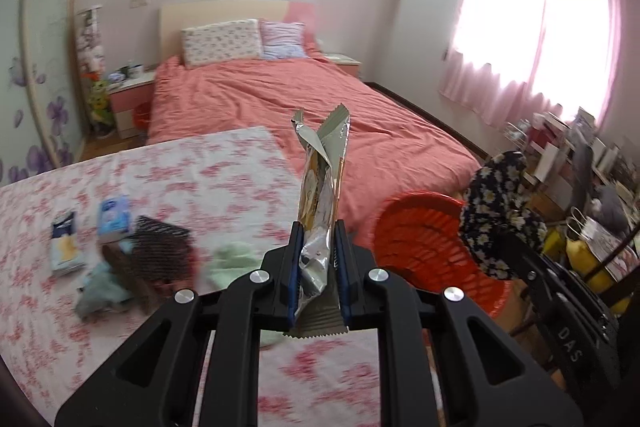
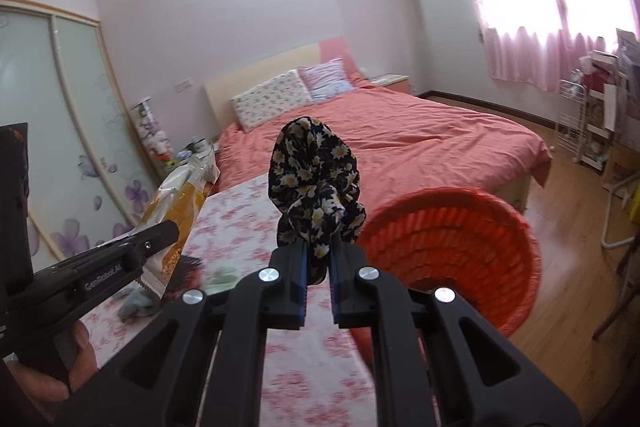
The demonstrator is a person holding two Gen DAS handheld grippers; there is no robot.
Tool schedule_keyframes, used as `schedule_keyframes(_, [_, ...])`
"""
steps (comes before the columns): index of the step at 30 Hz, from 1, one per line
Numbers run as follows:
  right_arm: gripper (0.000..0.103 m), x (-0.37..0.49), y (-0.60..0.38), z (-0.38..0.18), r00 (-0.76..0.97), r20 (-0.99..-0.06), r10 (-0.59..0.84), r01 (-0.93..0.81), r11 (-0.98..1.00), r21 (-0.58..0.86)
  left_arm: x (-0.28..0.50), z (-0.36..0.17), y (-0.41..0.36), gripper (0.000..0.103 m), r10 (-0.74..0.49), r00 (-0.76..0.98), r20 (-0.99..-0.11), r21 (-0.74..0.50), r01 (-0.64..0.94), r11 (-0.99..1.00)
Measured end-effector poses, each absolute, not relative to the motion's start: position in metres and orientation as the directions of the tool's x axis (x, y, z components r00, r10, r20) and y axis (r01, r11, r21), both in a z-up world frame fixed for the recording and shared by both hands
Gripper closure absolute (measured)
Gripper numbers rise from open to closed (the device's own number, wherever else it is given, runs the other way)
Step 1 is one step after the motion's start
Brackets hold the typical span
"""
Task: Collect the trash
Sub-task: 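Carry the wrapper in the left tool and cloth in the right tool to the basket, then open both tools to drop the wrapper and cloth into the basket, then move both open tools back over the bed toward the remaining items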
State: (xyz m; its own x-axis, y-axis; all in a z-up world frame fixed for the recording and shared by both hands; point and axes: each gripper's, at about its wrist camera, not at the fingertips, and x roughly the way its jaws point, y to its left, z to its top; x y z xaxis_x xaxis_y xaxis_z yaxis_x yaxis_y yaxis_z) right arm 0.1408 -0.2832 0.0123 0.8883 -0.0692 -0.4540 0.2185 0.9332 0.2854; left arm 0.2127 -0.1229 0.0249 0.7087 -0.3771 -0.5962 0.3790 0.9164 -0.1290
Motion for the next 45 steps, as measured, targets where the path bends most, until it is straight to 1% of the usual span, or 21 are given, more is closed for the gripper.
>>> schedule_keyframes(11, [0.093, 0.136, -0.373, -0.017, 0.852, -0.491, -0.181, 0.374, 0.867, 0.330, 0.218, 0.001, -0.205, 0.087, -0.501, 0.595, -0.628, -0.155, 0.536, 0.830])
schedule_keyframes(19, [0.092, 0.153, -0.412, -0.038, 0.828, -0.530, -0.185, 0.422, 0.828, 0.369, 0.227, -0.021, -0.250, 0.087, -0.535, 0.509, -0.674, -0.173, 0.596, 0.784])
schedule_keyframes(22, [0.084, 0.161, -0.418, -0.045, 0.821, -0.544, -0.174, 0.425, 0.821, 0.380, 0.229, -0.029, -0.256, 0.086, -0.525, 0.487, -0.698, -0.173, 0.597, 0.783])
schedule_keyframes(24, [0.081, 0.167, -0.421, -0.049, 0.818, -0.550, -0.169, 0.426, 0.820, 0.382, 0.232, -0.033, -0.256, 0.075, -0.511, 0.486, -0.709, -0.166, 0.589, 0.791])
schedule_keyframes(25, [0.076, 0.169, -0.422, -0.050, 0.816, -0.553, -0.170, 0.427, 0.822, 0.377, 0.233, -0.035, -0.256, 0.070, -0.502, 0.488, -0.715, -0.164, 0.580, 0.798])
schedule_keyframes(26, [0.070, 0.172, -0.421, -0.051, 0.814, -0.555, -0.172, 0.426, 0.826, 0.370, 0.234, -0.036, -0.255, 0.061, -0.495, 0.490, -0.718, -0.165, 0.571, 0.804])
schedule_keyframes(27, [0.067, 0.173, -0.421, -0.051, 0.814, -0.555, -0.172, 0.425, 0.828, 0.365, 0.235, -0.037, -0.254, 0.054, -0.491, 0.491, -0.720, -0.166, 0.565, 0.808])
schedule_keyframes(32, [0.057, 0.174, -0.417, -0.054, 0.808, -0.563, -0.176, 0.429, 0.830, 0.357, 0.237, -0.041, -0.248, 0.052, -0.461, 0.498, -0.735, -0.156, 0.537, 0.829])
schedule_keyframes(36, [0.050, 0.169, -0.413, -0.051, 0.802, -0.563, -0.200, 0.440, 0.834, 0.331, 0.235, -0.037, -0.235, 0.045, -0.430, 0.533, -0.729, -0.130, 0.509, 0.851])
schedule_keyframes(40, [0.039, 0.165, -0.402, -0.044, 0.804, -0.547, -0.232, 0.441, 0.851, 0.287, 0.231, -0.031, -0.214, 0.044, -0.388, 0.577, -0.718, -0.094, 0.472, 0.876])
schedule_keyframes(41, [0.036, 0.164, -0.397, -0.041, 0.806, -0.541, -0.240, 0.438, 0.857, 0.273, 0.232, -0.030, -0.209, 0.041, -0.380, 0.586, -0.716, -0.088, 0.464, 0.881])
schedule_keyframes(42, [0.035, 0.163, -0.392, -0.039, 0.809, -0.535, -0.245, 0.433, 0.863, 0.260, 0.232, -0.029, -0.204, 0.035, -0.372, 0.595, -0.713, -0.081, 0.457, 0.886])
schedule_keyframes(43, [0.031, 0.162, -0.387, -0.037, 0.810, -0.532, -0.248, 0.429, 0.869, 0.249, 0.230, -0.028, -0.196, 0.032, -0.356, 0.613, -0.705, -0.066, 0.443, 0.894])
schedule_keyframes(45, [0.028, 0.162, -0.376, -0.035, 0.812, -0.528, -0.250, 0.418, 0.880, 0.225, 0.228, -0.025, -0.182, 0.031, -0.325, 0.644, -0.693, -0.038, 0.418, 0.908])
